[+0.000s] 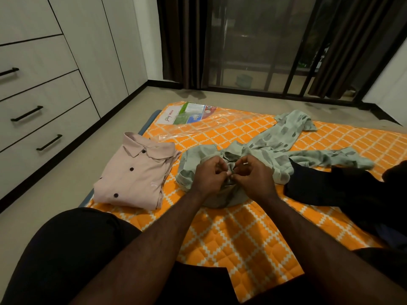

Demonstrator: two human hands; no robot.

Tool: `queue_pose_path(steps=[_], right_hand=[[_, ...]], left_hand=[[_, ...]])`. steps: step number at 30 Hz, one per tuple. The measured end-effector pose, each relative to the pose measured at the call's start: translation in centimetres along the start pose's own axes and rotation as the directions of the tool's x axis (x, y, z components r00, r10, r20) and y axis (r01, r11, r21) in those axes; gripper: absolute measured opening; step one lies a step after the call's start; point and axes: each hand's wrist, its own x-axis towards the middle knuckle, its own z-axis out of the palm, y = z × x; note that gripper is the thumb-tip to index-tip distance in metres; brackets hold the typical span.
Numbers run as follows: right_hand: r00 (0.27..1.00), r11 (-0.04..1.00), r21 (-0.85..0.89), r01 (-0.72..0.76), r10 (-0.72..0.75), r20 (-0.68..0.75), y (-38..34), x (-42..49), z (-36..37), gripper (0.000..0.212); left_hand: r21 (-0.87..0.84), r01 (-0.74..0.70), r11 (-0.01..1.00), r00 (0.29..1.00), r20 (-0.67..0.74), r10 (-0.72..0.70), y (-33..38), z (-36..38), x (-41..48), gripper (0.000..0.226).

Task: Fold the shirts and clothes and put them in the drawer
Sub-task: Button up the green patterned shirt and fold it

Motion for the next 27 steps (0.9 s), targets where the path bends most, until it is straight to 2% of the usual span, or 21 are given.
queue_pose_path(steps=[5,11,14,17,19,21,24,27], right_hand=[[0.997,0.995,-0.067,0.073,-0.072,0.012,-0.3,0.0,-0.1,0.040],[0.992,0.986,-0.118,0.120,-0.123,-0.014,-0.3,-0.3,0.0,0.033],[0.987,0.978,-0.139,0.156,-0.160,-0.022,-0.5,-0.3,0.1,0.031],[0.984,0.967,-0.185,0.175,-0.180,-0.009,-0.5,-0.3,0.0,0.035],[0.982,0.967,-0.186,0.174,-0.186,-0.045,-0.4,-0.3,-0.1,0.037],[0.977,0.968,-0.170,0.187,-0.202,-0.075,-0.2,-0.3,-0.3,0.038],[0.968,0.957,-0.169,0.235,-0.246,-0.044,0.0,-0.4,-0.3,0.036],[0.956,0.935,-0.217,0.281,-0.291,-0.018,0.0,-0.4,-0.1,0.031]], left_hand=[[-0.033,0.022,0.999,1.000,0.020,-0.021,-0.3,-0.1,0.2,0.013],[-0.083,0.040,0.996,0.999,0.022,-0.039,-0.3,0.0,0.1,0.012],[-0.047,-0.072,0.996,0.997,-0.042,0.070,-0.1,-0.1,0.0,0.011],[-0.035,-0.267,0.963,0.964,0.002,0.267,1.2,-0.1,0.1,0.029],[-0.108,-0.272,0.956,0.953,0.106,0.283,1.6,0.1,-0.1,0.049],[-0.135,-0.213,0.968,0.952,0.194,0.237,1.4,0.2,-0.2,0.057],[-0.107,-0.201,0.974,0.950,0.220,0.220,0.6,0.1,0.1,0.051],[-0.016,-0.211,0.977,0.962,0.176,0.211,0.1,-0.1,0.6,0.036]])
